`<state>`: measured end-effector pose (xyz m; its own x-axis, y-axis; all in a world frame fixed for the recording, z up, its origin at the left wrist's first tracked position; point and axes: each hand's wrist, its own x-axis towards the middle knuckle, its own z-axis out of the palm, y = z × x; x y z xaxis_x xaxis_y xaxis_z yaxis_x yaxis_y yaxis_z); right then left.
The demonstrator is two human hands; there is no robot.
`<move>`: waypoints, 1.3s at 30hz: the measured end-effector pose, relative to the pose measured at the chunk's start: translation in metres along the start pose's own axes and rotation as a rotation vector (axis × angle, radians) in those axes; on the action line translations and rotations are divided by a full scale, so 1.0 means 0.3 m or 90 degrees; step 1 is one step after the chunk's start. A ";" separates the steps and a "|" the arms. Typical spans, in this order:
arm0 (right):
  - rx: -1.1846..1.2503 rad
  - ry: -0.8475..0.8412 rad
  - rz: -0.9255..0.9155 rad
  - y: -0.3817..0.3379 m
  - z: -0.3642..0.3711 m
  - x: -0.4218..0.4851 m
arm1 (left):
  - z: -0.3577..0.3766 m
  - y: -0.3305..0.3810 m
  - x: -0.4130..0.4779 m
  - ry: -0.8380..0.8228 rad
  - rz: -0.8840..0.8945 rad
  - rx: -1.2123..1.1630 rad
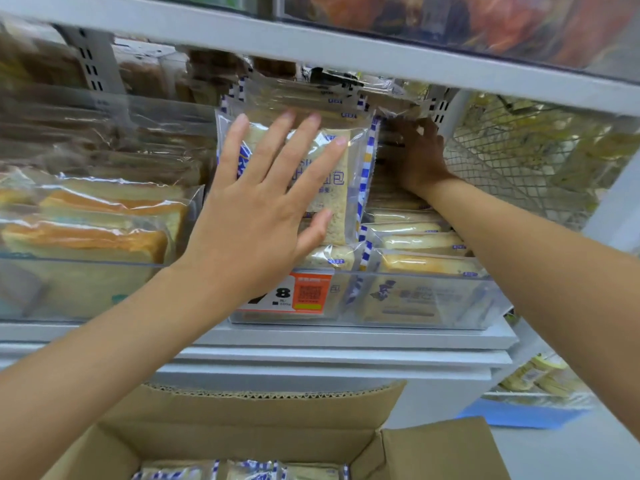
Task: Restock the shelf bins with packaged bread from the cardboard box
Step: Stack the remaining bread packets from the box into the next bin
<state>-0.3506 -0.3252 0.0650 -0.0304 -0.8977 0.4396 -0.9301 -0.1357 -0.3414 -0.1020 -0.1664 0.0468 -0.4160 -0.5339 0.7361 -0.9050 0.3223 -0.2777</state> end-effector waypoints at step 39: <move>0.164 -0.557 0.086 -0.124 0.316 -1.310 | -0.069 0.121 -0.923 -0.621 -0.327 -0.422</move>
<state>-0.2693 -0.0071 -0.1738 0.2516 -0.8957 -0.3665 -0.8257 -0.0010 -0.5642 -0.0178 0.0093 -0.1544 -0.1810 -0.9695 -0.1650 -0.8800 0.0848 0.4673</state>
